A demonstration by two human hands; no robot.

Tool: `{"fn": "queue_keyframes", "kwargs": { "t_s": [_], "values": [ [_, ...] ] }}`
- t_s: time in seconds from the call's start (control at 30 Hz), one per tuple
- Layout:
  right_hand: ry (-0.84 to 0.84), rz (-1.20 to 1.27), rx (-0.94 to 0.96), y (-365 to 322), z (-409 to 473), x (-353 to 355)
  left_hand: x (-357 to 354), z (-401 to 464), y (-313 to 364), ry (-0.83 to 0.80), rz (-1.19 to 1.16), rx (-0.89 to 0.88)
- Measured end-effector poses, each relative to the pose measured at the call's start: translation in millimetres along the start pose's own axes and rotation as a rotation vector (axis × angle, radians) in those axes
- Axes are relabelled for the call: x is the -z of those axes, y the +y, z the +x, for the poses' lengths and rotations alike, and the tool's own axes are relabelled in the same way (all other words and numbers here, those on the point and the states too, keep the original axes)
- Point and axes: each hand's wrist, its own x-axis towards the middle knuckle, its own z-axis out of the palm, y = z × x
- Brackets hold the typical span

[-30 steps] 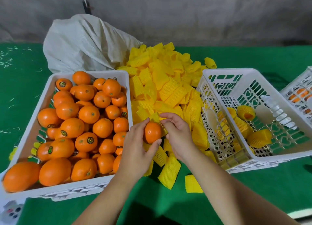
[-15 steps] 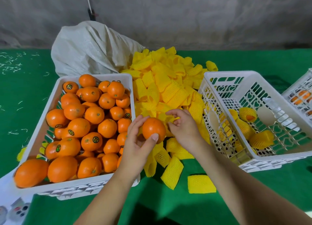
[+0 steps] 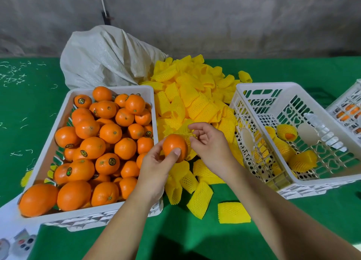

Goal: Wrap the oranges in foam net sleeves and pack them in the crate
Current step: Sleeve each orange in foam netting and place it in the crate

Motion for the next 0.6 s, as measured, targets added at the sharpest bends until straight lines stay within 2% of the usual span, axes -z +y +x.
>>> {"fn": "queue_keyframes", "kwargs": {
  "t_s": [0.1, 0.2, 0.3, 0.4, 0.5, 0.6],
  "values": [
    [0.009, 0.06, 0.066, -13.1, -9.6, -6.9, -6.1, 3.9, -4.3, 0.146, 0.102, -0.093],
    [-0.03, -0.076, 0.219, -21.1, -22.9, -15.2, -8.9, 4.9, -3.0, 0.226, 0.092, -0.12],
    [-0.043, -0.29, 0.431, -17.1, -30.5, -16.4, -9.0, 3.0, 1.8, 0.186, 0.038, -0.117],
    [-0.076, -0.364, 0.397, -7.8, -34.5, -17.4, -16.1, -1.4, 2.1, 0.204, -0.083, -0.085],
    [-0.001, -0.415, 0.346, -0.7, -39.5, -24.2, -27.5, -7.3, 0.6, 0.218, -0.221, 0.01],
    [0.113, -0.374, 0.428, 4.4, -43.2, -26.4, -28.1, -6.8, 3.5, 0.087, -0.338, 0.069]
  ]
}}
